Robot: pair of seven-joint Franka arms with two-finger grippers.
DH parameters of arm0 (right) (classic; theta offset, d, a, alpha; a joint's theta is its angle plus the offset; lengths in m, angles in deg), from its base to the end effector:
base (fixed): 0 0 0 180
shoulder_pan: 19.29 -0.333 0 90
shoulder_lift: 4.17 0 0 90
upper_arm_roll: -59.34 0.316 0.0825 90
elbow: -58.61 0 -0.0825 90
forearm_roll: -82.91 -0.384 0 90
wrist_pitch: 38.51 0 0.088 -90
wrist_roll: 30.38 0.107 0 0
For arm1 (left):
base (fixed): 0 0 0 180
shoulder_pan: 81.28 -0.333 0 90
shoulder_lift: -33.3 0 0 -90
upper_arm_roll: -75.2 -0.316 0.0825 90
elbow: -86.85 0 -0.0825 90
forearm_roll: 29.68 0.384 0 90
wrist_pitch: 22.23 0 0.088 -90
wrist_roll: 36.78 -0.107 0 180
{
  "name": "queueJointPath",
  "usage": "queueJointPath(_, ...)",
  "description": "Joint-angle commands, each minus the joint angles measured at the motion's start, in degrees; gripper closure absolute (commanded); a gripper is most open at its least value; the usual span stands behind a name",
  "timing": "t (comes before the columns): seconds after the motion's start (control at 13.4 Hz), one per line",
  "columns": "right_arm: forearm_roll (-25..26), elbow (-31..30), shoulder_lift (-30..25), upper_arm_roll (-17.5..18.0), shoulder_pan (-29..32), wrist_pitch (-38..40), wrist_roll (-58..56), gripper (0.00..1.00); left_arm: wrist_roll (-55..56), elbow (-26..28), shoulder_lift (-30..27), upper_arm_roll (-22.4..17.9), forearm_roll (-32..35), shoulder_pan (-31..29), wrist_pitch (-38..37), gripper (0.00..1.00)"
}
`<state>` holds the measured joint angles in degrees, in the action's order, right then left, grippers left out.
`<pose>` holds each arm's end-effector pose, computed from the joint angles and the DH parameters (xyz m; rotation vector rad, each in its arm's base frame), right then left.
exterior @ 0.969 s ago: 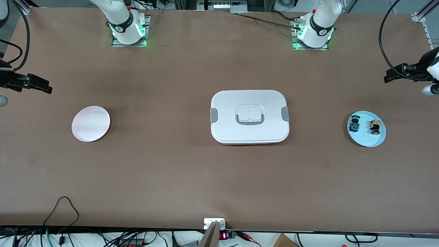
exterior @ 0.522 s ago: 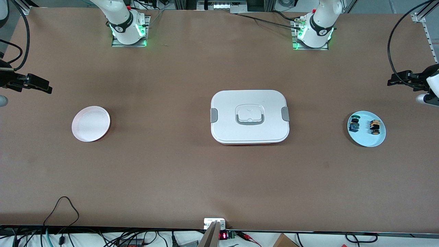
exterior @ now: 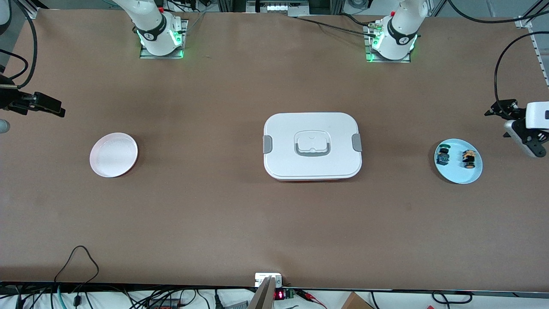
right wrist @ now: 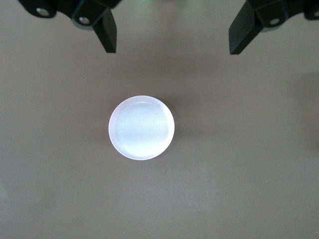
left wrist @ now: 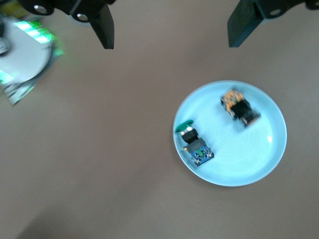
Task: Transfer orange switch to right arm and place
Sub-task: 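Move the left gripper down over the orange switch on the blue plate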
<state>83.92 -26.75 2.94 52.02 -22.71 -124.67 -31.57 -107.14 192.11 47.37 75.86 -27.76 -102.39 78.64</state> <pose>0.5825 -0.0371 0.5868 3.1074 -0.0737 -0.1719 0.5438 0.2063 0.3740 2.6315 -1.2435 -0.3621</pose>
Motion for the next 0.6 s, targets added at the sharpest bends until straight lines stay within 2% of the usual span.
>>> queueJointPath(0.0, -0.48, 0.46, -0.43, 0.11, 0.17, 0.99, -0.48, 0.0, -10.38, 7.39, -1.33, 0.39, 3.6, -0.95, 8.87, 0.0)
queueJointPath(0.37, -0.57, 0.46, -0.34, 0.02, 0.26, 0.99, -0.48, 0.0, -29.53, 18.2, -0.19, 0.39, 4.41, -0.95, 28.55, 0.0)
queueJointPath(0.52, -0.57, 0.46, -0.34, 0.02, 0.26, 0.99, -0.48, 0.0, -34.73, 19.45, 2.43, 0.39, 4.41, -1.47, 34.28, 0.0)
